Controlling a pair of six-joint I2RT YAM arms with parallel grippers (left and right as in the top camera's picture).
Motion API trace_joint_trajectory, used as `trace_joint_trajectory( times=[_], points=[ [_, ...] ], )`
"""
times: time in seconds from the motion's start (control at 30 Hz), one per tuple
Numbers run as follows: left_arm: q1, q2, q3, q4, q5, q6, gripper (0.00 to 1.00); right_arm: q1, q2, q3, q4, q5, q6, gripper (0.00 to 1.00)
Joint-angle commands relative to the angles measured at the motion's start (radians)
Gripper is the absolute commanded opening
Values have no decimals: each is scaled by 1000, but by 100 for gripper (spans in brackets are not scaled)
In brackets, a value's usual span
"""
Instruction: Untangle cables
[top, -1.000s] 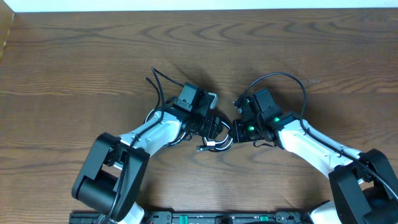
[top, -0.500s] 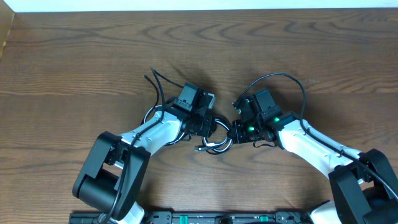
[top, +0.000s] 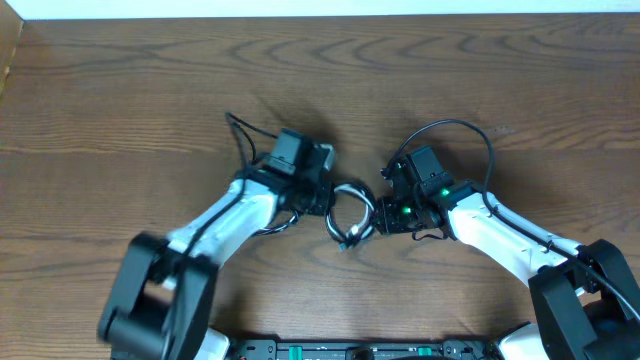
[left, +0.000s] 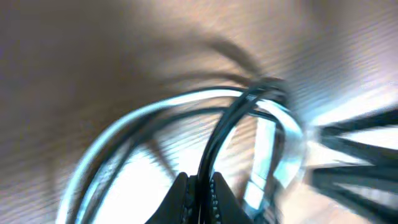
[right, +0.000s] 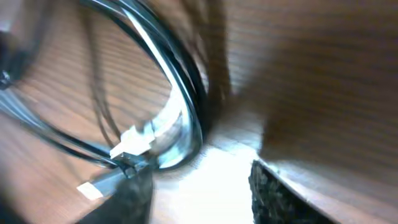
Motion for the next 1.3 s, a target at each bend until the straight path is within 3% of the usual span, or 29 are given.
trace_joint_trajectory(
  times=[0.0, 0.2, 0.43, 0.8, 0.97, 1.13, 1.27],
  points=[
    [18, -110, 0, 1, 150, 3, 8, -2, -23, -4, 6, 64, -5, 52],
    [17, -166, 0, -59, 158, 34, 8, -15, -23, -5, 26, 74, -5, 56],
    [14, -157, 0, -160, 121, 37, 8, -74, -23, -4, 98, -25, -5, 52],
    [14, -157, 0, -114, 318, 36, 8, -47, -23, -5, 157, -118, 2, 53],
    [14, -157, 0, -105, 454, 37, 8, -40, -23, -5, 153, 11, 7, 50],
    [14, -157, 0, -113, 589, 37, 8, -40, -23, -5, 152, 235, 133, 51],
    [14, -157, 0, -140, 622, 37, 8, -40, -23, -5, 152, 294, 182, 49]
  ],
)
